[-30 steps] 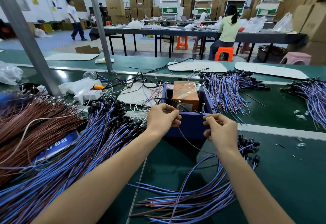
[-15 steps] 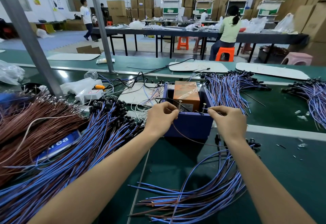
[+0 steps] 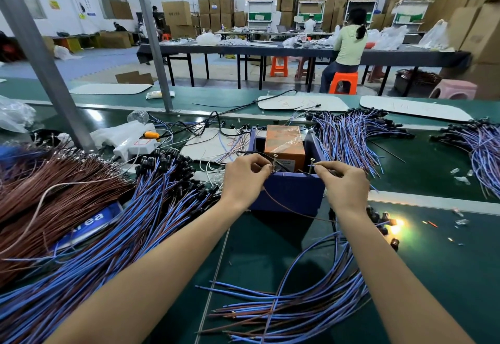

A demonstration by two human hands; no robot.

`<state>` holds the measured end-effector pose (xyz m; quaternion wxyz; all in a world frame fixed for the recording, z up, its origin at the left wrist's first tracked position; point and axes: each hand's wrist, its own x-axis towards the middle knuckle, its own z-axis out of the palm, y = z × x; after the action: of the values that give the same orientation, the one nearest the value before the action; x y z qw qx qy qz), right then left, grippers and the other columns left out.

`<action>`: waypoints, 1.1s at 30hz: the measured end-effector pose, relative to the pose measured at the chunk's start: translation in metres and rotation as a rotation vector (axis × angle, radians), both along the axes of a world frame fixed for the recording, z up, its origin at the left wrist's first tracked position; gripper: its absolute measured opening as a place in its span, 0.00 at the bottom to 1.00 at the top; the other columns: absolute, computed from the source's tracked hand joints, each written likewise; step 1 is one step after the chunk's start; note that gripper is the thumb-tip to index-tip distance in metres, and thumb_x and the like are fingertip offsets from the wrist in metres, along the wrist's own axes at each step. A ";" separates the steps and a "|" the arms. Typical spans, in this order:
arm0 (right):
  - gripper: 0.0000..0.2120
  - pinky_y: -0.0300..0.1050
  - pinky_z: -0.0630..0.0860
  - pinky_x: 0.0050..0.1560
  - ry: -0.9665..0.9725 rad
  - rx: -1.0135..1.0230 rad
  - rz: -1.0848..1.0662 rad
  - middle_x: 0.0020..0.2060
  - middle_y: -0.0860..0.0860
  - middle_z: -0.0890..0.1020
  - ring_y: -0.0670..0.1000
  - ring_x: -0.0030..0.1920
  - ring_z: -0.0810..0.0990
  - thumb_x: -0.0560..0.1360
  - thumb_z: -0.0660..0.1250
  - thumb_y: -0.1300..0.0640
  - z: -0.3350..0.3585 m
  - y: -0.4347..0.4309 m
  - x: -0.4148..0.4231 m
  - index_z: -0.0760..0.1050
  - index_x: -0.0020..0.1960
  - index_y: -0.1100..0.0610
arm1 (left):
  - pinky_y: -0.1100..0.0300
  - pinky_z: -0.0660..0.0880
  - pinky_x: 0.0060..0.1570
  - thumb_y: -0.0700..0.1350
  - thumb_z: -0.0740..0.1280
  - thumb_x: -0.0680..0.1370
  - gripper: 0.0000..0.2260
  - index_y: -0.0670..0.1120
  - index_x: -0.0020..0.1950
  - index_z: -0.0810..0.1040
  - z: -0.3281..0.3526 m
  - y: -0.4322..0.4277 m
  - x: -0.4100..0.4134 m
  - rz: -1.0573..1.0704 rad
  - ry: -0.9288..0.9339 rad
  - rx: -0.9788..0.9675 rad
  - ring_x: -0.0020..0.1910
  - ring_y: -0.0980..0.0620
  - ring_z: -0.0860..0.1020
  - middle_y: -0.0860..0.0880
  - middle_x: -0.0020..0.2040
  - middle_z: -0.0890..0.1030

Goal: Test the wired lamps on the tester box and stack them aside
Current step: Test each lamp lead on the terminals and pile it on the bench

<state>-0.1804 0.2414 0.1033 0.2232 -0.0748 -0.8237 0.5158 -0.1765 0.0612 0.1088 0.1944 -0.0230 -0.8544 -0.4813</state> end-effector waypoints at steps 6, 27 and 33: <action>0.03 0.43 0.73 0.40 0.005 -0.015 -0.003 0.36 0.51 0.82 0.52 0.40 0.79 0.74 0.70 0.55 -0.003 -0.002 0.001 0.83 0.44 0.52 | 0.65 0.76 0.32 0.42 0.69 0.76 0.05 0.49 0.41 0.80 0.003 0.001 0.003 0.001 -0.022 0.004 0.20 0.60 0.74 0.55 0.29 0.78; 0.11 0.27 0.65 0.35 -0.348 0.572 1.085 0.40 0.47 0.84 0.37 0.35 0.75 0.77 0.65 0.50 -0.036 -0.029 0.116 0.82 0.54 0.52 | 0.60 0.73 0.50 0.52 0.59 0.81 0.20 0.53 0.72 0.64 -0.065 -0.097 0.097 0.095 -0.345 -1.129 0.60 0.54 0.73 0.53 0.60 0.71; 0.15 0.29 0.69 0.35 -0.404 0.387 1.032 0.33 0.41 0.82 0.36 0.33 0.76 0.76 0.64 0.43 -0.033 -0.039 0.112 0.83 0.50 0.53 | 0.59 0.67 0.30 0.56 0.63 0.79 0.12 0.52 0.58 0.74 -0.067 -0.091 0.076 0.217 -0.184 -1.149 0.47 0.51 0.80 0.53 0.53 0.73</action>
<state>-0.0683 0.2023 0.0699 -0.2086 0.2814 -0.8589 0.3735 -0.1006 -0.0297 0.0419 0.1240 0.0048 -0.9890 0.0811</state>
